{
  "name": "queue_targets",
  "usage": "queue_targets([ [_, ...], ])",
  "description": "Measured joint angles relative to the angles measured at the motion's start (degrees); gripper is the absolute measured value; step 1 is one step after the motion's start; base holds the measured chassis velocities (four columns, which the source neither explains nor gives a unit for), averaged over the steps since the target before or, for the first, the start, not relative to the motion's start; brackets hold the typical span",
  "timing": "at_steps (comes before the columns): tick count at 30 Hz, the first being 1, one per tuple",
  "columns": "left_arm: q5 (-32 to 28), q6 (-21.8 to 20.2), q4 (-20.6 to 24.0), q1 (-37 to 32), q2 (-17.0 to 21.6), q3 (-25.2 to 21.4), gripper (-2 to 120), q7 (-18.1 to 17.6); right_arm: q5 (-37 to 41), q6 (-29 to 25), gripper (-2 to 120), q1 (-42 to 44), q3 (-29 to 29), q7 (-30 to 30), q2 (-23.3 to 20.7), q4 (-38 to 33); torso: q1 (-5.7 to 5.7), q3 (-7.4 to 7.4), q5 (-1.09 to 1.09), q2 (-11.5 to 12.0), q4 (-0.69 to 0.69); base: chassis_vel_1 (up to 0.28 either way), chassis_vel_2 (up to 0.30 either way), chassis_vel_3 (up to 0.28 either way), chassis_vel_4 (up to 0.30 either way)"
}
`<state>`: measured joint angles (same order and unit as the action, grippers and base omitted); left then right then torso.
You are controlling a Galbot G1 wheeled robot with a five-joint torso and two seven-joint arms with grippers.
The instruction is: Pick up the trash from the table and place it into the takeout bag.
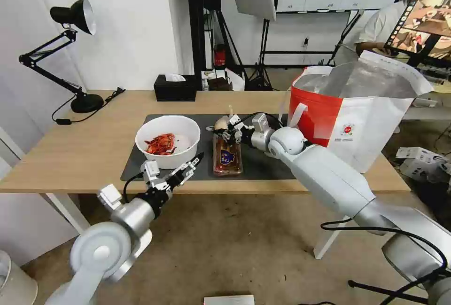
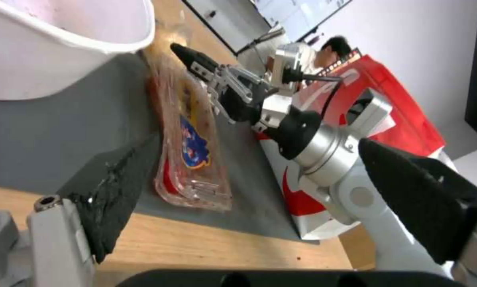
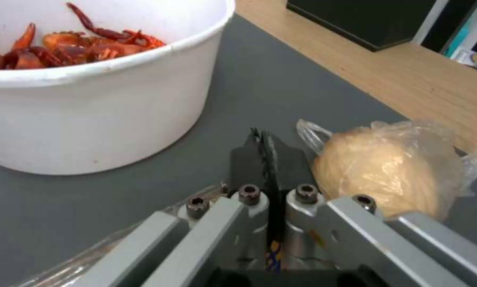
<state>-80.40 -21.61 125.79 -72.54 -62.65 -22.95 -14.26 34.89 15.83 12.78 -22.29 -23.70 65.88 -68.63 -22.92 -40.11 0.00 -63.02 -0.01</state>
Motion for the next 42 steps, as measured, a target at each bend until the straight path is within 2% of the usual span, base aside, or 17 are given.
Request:
queue_targets([
  [7, 0.3, 0.3, -3.4, 3.8, -0.4, 3.1, 100, -0.4, -0.7, -0.1, 0, 0.2, 0.0, -0.3, -0.3, 0.2, 0.00, 0.00, 0.00, 0.0, 0.01, 0.000, 0.000, 0.000, 0.000],
  [21, 1.8, 0.3, -9.7, 10.4, -2.1, 10.1, 100, -3.9, -0.9, -0.3, 0, 2.3, 1.2, -0.5, -1.7, -0.8, 0.00, 0.00, 0.00, 0.0, 0.00, 0.000, 0.000, 0.000, 0.000],
  [42, 3.3, 0.1, -15.1, 15.2, -3.3, 14.3, 100, -7.8, -1.0, -0.4, 0, 3.0, 1.8, -0.8, -2.1, -1.4, 0.00, 0.00, 0.00, 0.0, 0.01, 0.000, 0.000, 0.000, 0.000],
])
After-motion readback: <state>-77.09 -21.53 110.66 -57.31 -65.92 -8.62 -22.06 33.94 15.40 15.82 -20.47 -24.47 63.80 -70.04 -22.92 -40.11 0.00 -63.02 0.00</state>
